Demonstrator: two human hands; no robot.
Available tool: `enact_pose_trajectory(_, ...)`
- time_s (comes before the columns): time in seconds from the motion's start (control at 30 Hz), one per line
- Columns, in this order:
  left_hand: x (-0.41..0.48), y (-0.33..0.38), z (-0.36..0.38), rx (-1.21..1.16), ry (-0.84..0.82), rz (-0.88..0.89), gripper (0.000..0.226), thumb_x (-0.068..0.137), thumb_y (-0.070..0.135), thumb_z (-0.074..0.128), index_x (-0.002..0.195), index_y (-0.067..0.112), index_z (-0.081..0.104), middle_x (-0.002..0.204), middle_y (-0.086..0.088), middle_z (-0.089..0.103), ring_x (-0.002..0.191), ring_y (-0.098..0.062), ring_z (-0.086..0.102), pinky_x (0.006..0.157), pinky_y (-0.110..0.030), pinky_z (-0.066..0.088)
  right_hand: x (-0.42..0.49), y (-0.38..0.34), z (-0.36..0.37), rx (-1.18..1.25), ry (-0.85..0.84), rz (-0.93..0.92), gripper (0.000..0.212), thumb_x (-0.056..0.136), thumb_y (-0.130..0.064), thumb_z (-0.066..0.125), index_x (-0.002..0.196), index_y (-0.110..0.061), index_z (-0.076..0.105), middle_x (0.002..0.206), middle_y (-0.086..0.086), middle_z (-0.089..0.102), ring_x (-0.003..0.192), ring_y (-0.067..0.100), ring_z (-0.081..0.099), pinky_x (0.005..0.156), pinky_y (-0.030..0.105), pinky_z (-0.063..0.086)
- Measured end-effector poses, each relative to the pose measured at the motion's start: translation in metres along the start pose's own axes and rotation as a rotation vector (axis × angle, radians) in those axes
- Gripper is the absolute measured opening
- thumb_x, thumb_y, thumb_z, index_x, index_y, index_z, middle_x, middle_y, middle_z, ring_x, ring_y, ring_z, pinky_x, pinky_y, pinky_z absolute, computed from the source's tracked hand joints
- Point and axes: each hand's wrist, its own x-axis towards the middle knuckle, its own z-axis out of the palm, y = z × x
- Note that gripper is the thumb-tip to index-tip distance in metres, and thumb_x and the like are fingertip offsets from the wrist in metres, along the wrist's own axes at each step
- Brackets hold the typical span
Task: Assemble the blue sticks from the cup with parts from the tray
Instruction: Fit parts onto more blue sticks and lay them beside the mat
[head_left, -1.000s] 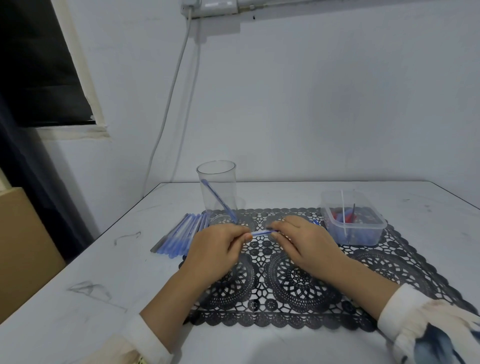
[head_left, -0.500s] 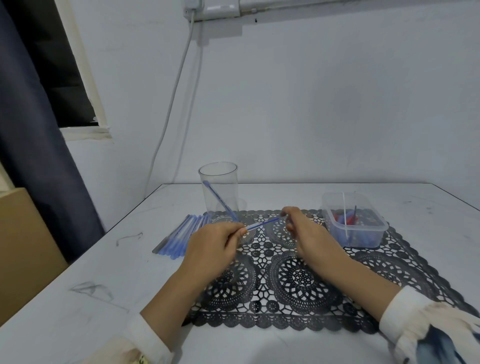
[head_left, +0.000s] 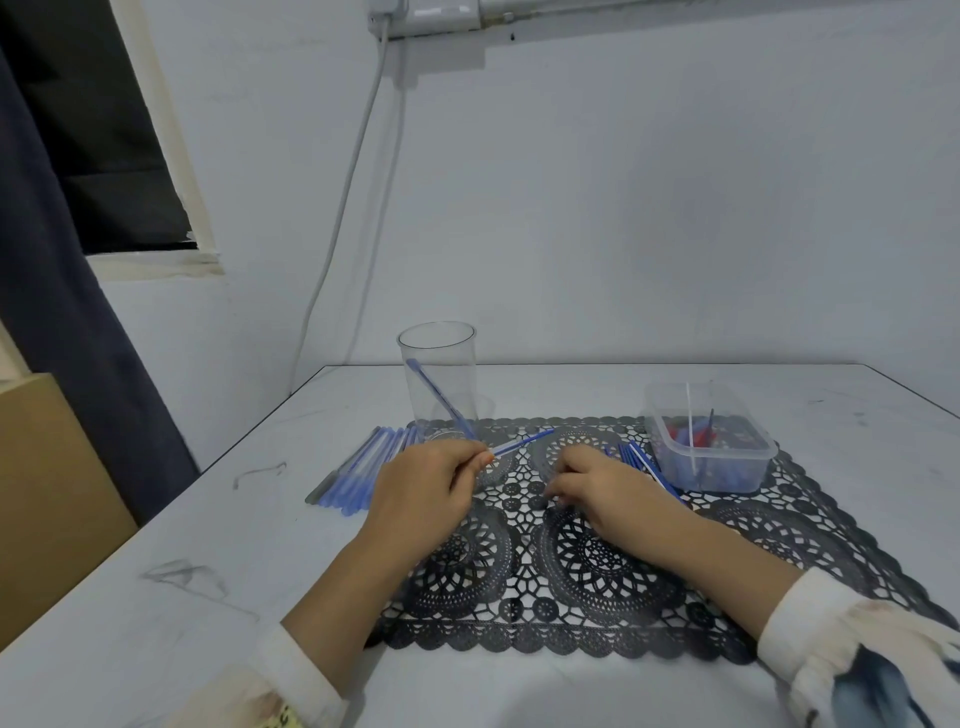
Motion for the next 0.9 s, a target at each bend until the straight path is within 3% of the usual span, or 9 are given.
enact_pose_trajectory(0.2,0.000,0.000,0.002,0.005,0.001,0.009,0.026,0.093,0.034,0.050,0.111,0.026,0.067,0.088,0.010,0.071,0.061,0.003,0.044,0.065,-0.018,0.042,0.000,-0.004,-0.004,-0.055,-0.061,-0.008,0.027,0.094,-0.019,0.050,0.118,-0.021,0.063,0.110,0.000,0.056,0.103,0.018,0.054,0.078,0.035,0.049)
enact_pose_trajectory(0.33,0.000,0.000,0.002,0.015,-0.011,-0.002,0.027,0.093,0.035,0.050,0.113,0.025,0.066,0.092,0.010,0.071,0.068,-0.001,0.051,0.070,-0.022,0.046,0.000,-0.004,-0.004,-0.057,-0.079,0.008,0.030,0.097,-0.031,0.044,0.120,-0.023,0.060,0.112,-0.003,0.054,0.106,0.012,0.050,0.083,0.031,0.047)
enact_pose_trajectory(0.47,0.001,0.000,0.002,0.027,-0.011,-0.012,0.028,0.093,0.036,0.050,0.113,0.026,0.066,0.094,0.010,0.071,0.065,0.000,0.048,0.069,-0.020,0.045,-0.001,-0.005,-0.007,-0.011,0.105,-0.026,0.035,0.093,-0.034,0.041,0.103,-0.016,0.069,0.091,-0.001,0.061,0.086,0.016,0.058,0.074,0.035,0.052)
enact_pose_trajectory(0.53,0.001,0.000,0.002,0.033,-0.013,-0.018,0.028,0.093,0.037,0.050,0.113,0.027,0.066,0.092,0.011,0.071,0.060,0.001,0.044,0.067,-0.019,0.044,-0.001,-0.006,-0.009,0.006,0.267,-0.052,0.035,0.091,-0.031,0.042,0.096,-0.013,0.071,0.085,-0.001,0.062,0.078,0.013,0.058,0.071,0.028,0.052)
enact_pose_trajectory(0.67,0.000,0.003,0.001,0.046,-0.041,-0.019,0.026,0.093,0.038,0.049,0.110,0.029,0.067,0.085,0.012,0.070,0.062,0.000,0.050,0.065,-0.022,0.048,0.000,-0.014,-0.014,0.068,0.486,-0.091,0.042,0.099,-0.030,0.035,0.103,-0.005,0.068,0.092,0.005,0.063,0.085,0.014,0.057,0.080,0.022,0.046)
enact_pose_trajectory(0.77,-0.002,0.007,0.001,0.057,-0.069,-0.003,0.024,0.093,0.038,0.049,0.106,0.031,0.068,0.080,0.010,0.069,0.069,-0.005,0.059,0.068,-0.028,0.051,-0.001,-0.017,-0.013,0.040,0.527,-0.131,0.045,0.100,-0.026,0.030,0.109,-0.002,0.066,0.099,0.009,0.063,0.093,0.018,0.056,0.087,0.026,0.046)
enact_pose_trajectory(0.9,-0.003,0.009,0.003,0.076,-0.075,0.023,0.026,0.093,0.040,0.048,0.107,0.031,0.067,0.090,0.010,0.071,0.080,-0.006,0.062,0.073,-0.033,0.053,-0.001,-0.017,-0.007,-0.022,0.490,-0.150,0.033,0.087,-0.008,0.046,0.116,-0.004,0.063,0.107,0.010,0.063,0.100,0.022,0.058,0.092,0.032,0.044)
